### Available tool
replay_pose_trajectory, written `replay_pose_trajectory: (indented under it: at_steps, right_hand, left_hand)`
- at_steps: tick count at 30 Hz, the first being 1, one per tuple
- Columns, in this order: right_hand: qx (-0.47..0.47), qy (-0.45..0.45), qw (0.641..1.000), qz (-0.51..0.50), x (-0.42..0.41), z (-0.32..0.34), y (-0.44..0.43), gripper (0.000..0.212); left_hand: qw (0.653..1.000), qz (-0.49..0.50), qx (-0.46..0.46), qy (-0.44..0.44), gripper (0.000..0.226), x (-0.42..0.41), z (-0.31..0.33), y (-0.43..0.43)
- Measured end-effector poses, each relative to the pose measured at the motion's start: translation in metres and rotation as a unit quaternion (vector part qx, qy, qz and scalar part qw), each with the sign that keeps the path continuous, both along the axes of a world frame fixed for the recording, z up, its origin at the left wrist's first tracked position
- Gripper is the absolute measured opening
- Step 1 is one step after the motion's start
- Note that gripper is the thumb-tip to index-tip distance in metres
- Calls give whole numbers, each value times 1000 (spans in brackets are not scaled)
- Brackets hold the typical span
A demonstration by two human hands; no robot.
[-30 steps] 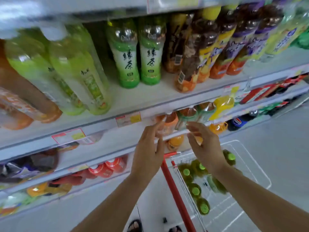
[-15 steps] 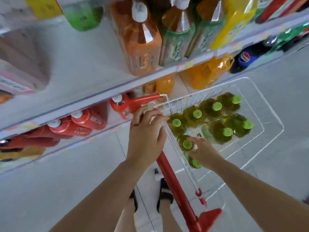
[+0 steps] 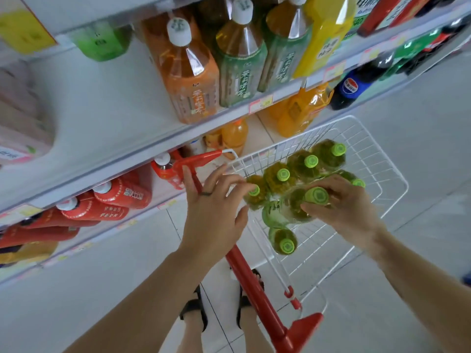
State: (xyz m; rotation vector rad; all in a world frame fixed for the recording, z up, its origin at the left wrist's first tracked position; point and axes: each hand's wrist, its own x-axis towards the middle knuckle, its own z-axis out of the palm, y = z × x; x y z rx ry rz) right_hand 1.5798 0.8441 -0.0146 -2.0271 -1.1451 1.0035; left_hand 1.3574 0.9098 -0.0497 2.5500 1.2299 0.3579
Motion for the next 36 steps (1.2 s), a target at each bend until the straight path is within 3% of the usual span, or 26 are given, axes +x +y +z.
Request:
replay_pose_trajectory:
  at_steps: [2,4,5,7,11,13,15,17,20,24,27,30,36]
  right_hand:
    - [39,76,996,-20,4,38,5,33]
    - [76,155,985,-30,7,67,11,27]
    - [90,179,979,-24,9,77,14,38]
    - [121,221,968,-19,12,87,19,53]
    - [157,303,938,-66,17,72,19,52]
    - [99,246,961,-77,17,40,7,50]
    - [-58,107,992,-25,13,-10,-12,46]
    - [-219,3,972,88,3,-59,-32,45]
    - [-292,-72,931,205,-15,-107,-44,44]
    - [-297,-108,930,187,-21,-134,-36,48]
    - [-250,-152,946,142,-11,-113,-27,31]
    - [-171,-147,972,65,2,-62,-21,10]
    - [-14,-149,988,37,3,95,-8,17]
  left_hand:
    - [993,-81,-83,-27,48,17,18,0]
    - [964,-99,-239,-68,68,35,31,1]
    - [947,-90,-293,-94,75,41,35,2]
    - [929,-57,-329,-158,75,48,38,5]
    - [923,14,-317,-216,69,49,30,11]
    - [924,50,-304,-227,72,48,22,10]
    - [924,80,-287,-240,75,46,15,9]
    - [921,99,-281,-251,75,45,12,9]
    - [919,109,-278,-256,75,46,7,11]
    - [921,117,-266,-258,76,45,3,12]
    - [920,127,-261,-265,75,43,7,10]
    - [916,138,-258,-275,73,39,21,4]
    - [907,122,-245,-320,71,33,98,-9]
